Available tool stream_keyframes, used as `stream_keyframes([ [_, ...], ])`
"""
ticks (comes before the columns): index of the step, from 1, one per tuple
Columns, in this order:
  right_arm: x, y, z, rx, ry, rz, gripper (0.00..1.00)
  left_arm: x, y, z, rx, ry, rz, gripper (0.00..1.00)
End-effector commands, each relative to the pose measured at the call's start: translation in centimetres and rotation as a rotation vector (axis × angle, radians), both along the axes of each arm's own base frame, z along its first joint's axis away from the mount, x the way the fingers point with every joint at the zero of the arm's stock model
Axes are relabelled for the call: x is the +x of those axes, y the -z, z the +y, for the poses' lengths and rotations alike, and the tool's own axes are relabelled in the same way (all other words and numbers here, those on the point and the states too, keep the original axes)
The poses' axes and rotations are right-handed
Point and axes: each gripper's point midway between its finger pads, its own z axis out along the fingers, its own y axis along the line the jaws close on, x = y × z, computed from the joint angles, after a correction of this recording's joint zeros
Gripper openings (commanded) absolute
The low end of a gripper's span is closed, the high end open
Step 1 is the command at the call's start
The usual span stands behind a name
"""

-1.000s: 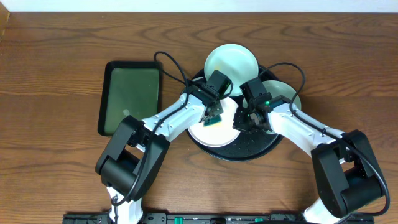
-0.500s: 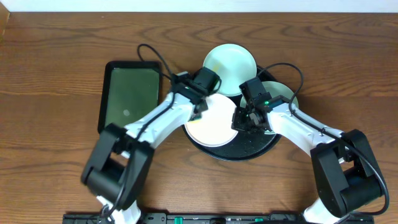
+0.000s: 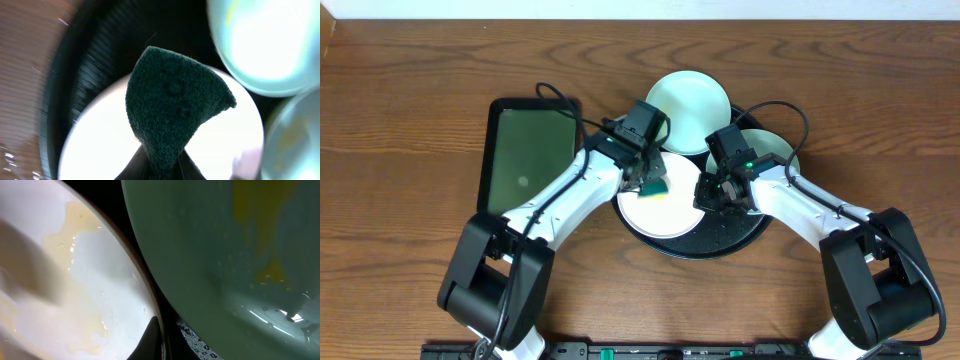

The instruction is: Clean dirty plates on tray and stack at the side

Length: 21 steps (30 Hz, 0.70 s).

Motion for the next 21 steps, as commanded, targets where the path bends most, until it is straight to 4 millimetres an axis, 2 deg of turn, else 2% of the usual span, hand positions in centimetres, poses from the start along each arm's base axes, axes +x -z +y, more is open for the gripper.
stream_keyframes([
  [1,-0.3,1.1,-1.4,-0.067,0.004,0.013,0.02,-2.0,1.0,-1.2,-0.029,0.049,0.052,0.08],
  [6,-0.3,1.1,-1.3,-0.061,0.003,0.015,0.02,-3.2,2.2,-2.6,-0.038,0.096,0.034,0.16],
  [8,-0.3,1.1,-1.3,-0.06,0.002,0.015,0.02,-3.4,2.6,-2.8,-0.035,0.104,0.024,0.28],
  [11,-0.4,1.1,-1.3,-0.061,0.003,0.017,0.02,-3.0,2.9,-1.8,0.013,0.087,0.002,0.5],
  [13,-0.3,1.1,-1.3,-0.061,0.002,0.017,0.02,-2.6,2.9,-1.2,0.043,0.09,-0.02,0.57],
  [21,-0.3,1.1,-1.3,-0.061,0.002,0.016,0.02,-1.9,2.2,-0.5,0.064,0.129,-0.052,0.6],
])
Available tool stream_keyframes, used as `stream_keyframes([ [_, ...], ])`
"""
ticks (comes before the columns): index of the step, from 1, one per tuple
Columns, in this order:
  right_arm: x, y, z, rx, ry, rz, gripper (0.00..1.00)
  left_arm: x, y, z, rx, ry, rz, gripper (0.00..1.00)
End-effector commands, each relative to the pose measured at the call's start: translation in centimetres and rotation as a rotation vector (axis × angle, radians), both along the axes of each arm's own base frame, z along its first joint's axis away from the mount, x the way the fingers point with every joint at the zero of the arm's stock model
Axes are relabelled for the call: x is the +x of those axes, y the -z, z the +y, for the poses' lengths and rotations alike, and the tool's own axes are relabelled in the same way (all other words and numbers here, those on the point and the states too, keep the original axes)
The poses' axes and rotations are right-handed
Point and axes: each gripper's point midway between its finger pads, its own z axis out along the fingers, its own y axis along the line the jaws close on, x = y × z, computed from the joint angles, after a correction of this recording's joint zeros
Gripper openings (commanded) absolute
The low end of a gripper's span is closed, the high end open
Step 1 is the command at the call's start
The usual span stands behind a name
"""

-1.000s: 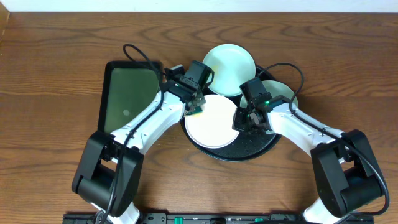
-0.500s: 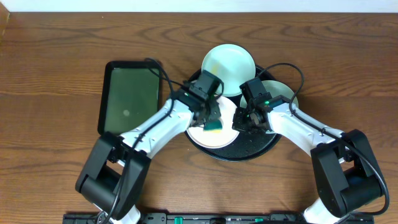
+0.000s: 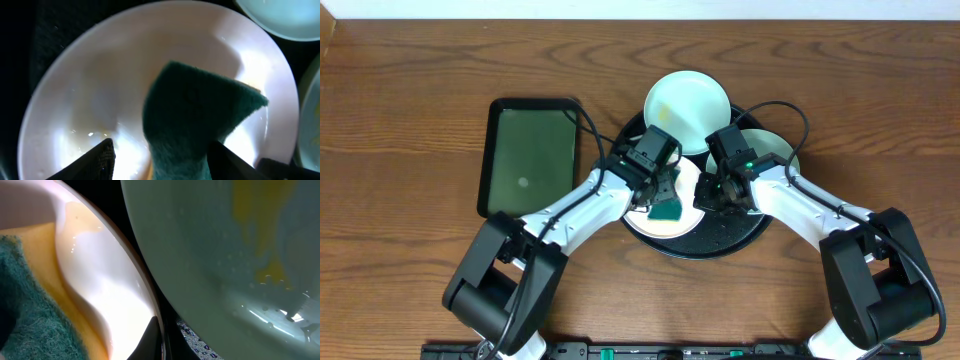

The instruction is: Clean dirty plates on tray and stack at the side

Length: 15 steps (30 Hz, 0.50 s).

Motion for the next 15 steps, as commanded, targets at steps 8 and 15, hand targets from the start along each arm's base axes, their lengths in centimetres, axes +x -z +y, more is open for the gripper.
stream_keyframes([
  [8,-0.2,1.1,-1.3,-0.059,0.003,0.012,0.02,0.0,-1.7,-0.7,-0.03,0.047,-0.035,0.49],
  [15,-0.2,1.1,-1.2,-0.058,0.003,0.009,0.02,-1.0,-1.6,-2.1,0.001,0.109,-0.051,0.48],
])
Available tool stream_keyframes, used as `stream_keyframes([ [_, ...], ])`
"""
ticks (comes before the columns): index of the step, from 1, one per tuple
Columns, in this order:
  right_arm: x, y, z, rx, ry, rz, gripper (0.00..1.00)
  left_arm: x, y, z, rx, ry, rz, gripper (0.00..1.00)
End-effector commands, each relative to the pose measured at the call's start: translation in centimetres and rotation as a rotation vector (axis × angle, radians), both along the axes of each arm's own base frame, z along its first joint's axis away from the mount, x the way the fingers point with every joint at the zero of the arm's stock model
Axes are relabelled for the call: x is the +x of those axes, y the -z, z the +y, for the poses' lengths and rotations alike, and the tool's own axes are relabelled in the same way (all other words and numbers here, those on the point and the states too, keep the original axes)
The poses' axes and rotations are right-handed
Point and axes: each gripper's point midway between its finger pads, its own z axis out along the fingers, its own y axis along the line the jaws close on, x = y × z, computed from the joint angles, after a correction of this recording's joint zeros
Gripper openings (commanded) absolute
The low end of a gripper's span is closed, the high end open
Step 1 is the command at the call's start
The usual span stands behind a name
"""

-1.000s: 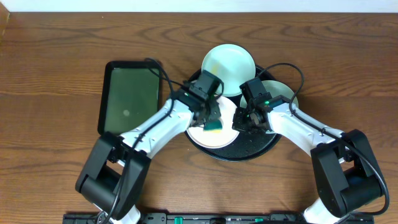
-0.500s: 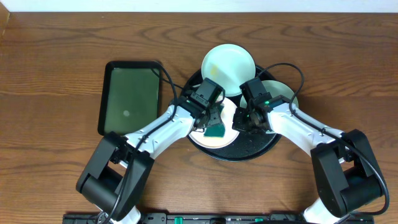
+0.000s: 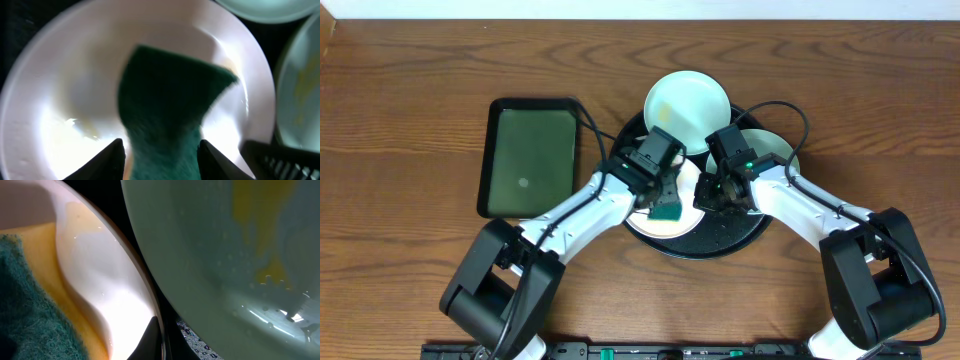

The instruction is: Clean dirty plates on tray and stack at the side

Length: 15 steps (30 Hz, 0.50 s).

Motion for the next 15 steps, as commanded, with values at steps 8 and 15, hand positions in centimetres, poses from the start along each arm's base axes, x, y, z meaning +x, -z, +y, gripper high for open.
stream_keyframes([
  [8,-0.3,1.1,-1.3,-0.059,0.003,0.013,0.02,-0.2,0.0,-0.2,0.066,0.047,-0.043,0.49],
  [15,-0.3,1.1,-1.3,-0.061,0.002,0.015,0.02,-0.3,1.6,-0.1,0.088,0.049,-0.015,0.43],
])
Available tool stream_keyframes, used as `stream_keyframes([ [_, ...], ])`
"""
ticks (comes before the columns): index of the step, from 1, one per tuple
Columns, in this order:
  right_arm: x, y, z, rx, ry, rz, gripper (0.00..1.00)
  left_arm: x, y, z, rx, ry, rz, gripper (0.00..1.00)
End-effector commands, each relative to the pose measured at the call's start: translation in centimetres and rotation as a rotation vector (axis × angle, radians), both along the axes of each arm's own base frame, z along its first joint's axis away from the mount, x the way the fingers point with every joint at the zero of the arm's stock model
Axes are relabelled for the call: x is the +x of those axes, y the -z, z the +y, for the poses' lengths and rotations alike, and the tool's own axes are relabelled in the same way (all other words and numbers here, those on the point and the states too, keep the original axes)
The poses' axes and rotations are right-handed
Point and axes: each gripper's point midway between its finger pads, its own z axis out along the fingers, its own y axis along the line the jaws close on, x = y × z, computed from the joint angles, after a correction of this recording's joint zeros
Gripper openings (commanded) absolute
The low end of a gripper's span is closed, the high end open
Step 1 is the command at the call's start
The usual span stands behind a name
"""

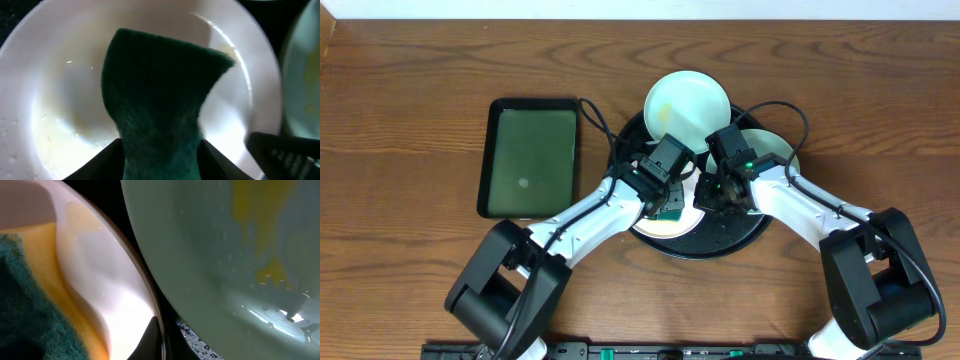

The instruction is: Clean dirty plates on tray and stack at the side

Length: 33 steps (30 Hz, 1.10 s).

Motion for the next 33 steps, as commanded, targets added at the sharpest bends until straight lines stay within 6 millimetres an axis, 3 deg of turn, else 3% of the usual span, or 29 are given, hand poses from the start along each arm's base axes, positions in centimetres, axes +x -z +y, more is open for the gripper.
stream_keyframes([
  [1,-0.3,1.1,-1.3,-0.061,0.002,0.015,0.01,0.3,0.9,0.3,0.032,0.008,0.0,0.39],
  [5,-0.3,1.1,-1.3,-0.06,0.003,0.015,0.01,0.6,0.8,0.0,0.02,0.008,-0.016,0.15],
  [7,-0.3,1.1,-1.3,-0.061,0.002,0.015,0.02,0.7,0.7,-0.1,0.017,0.007,-0.02,0.08],
  [12,-0.3,1.1,-1.3,-0.061,0.002,0.016,0.01,1.3,0.9,1.6,0.105,-0.027,-0.056,0.08],
  [23,-0.4,1.2,-1.4,-0.063,-0.002,0.018,0.01,1.4,4.9,10.7,0.499,-0.147,-0.074,0.08],
  [28,-0.4,1.2,-1.4,-0.064,-0.005,0.017,0.02,2.6,3.4,13.2,0.548,-0.214,-0.116,0.08],
  [33,-0.4,1.2,-1.4,-0.067,-0.008,0.015,0.02,4.0,-0.5,13.3,0.501,-0.266,-0.214,0.08],
])
